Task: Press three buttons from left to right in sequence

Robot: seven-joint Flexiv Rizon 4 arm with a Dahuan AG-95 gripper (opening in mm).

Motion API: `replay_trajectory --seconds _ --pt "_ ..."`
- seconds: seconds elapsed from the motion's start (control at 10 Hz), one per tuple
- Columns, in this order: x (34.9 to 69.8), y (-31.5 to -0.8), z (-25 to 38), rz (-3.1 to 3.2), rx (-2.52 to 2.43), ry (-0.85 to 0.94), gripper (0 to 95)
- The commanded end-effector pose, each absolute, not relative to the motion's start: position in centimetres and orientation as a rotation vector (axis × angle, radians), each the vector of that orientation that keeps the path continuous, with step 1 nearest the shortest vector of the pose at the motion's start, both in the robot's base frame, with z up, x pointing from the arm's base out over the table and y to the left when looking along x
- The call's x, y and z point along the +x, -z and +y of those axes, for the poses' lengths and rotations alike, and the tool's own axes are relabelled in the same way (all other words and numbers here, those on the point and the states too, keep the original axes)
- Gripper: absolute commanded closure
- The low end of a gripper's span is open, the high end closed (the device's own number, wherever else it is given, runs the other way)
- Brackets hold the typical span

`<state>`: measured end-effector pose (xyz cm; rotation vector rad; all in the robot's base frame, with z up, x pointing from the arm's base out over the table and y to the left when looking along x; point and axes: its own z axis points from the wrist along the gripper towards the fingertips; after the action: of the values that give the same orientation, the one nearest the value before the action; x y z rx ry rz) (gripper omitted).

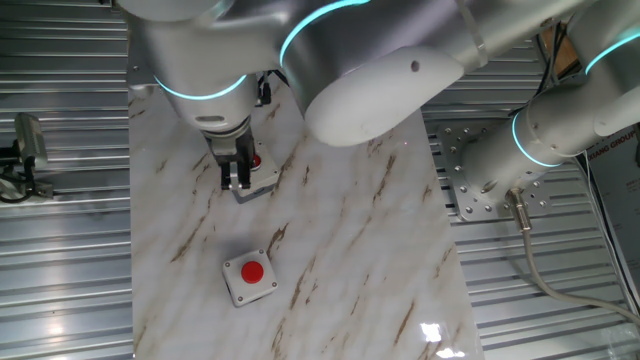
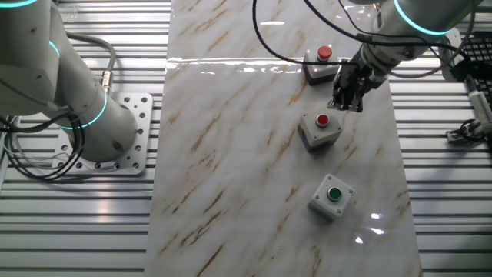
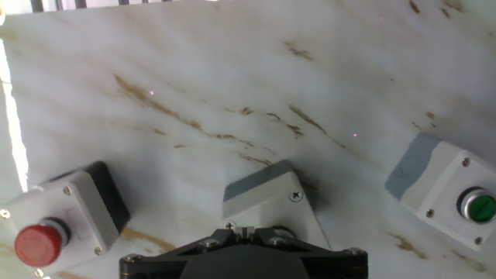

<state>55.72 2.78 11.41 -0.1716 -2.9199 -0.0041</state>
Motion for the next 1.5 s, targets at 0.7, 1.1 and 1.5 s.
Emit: replay_trajectory --seconds 0.7,1.1,1.5 --pt "56.7 -10.6 3.6 -2.944 -0.246 0.019 95.0" --pt "57.3 -9.6 3.2 -2.976 -0.103 -0.023 95.0" --pt "57.4 -9.6 3.0 -2.967 -0.128 0.001 95.0"
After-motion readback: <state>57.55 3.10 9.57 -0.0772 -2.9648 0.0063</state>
